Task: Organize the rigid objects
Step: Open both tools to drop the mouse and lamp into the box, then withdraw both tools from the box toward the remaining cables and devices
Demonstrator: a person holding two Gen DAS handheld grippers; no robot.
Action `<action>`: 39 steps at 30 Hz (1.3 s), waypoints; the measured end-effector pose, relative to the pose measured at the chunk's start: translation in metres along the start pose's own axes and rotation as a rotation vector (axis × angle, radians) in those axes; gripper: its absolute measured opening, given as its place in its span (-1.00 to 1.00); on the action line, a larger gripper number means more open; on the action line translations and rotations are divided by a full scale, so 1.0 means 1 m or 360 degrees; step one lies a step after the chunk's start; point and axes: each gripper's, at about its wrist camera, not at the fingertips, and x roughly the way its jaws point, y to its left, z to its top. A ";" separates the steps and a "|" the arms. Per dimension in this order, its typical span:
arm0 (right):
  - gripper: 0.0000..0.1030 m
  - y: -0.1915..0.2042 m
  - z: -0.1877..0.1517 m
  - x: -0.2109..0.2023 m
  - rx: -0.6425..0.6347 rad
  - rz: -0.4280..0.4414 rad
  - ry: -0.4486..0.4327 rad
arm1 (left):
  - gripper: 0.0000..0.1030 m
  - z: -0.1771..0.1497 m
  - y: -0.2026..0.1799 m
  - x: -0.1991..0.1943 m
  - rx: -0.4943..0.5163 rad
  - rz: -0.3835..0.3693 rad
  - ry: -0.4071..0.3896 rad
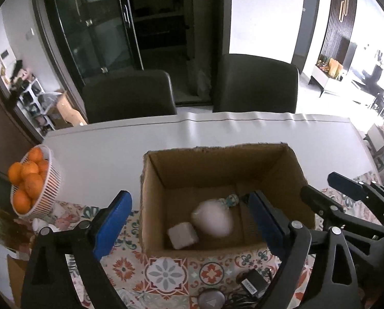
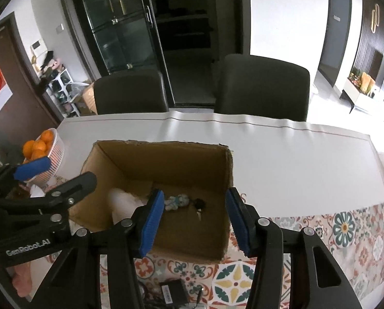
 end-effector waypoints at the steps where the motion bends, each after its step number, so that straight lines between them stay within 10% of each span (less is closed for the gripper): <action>1: 0.02 -0.001 -0.001 -0.001 0.0009 -0.0004 0.0000 | 0.85 -0.001 0.000 -0.002 0.0003 0.0008 -0.0007; 39: 0.25 0.012 -0.137 -0.088 -0.0074 -0.0115 -0.0151 | 1.00 -0.154 -0.012 -0.077 0.0013 0.0105 -0.0097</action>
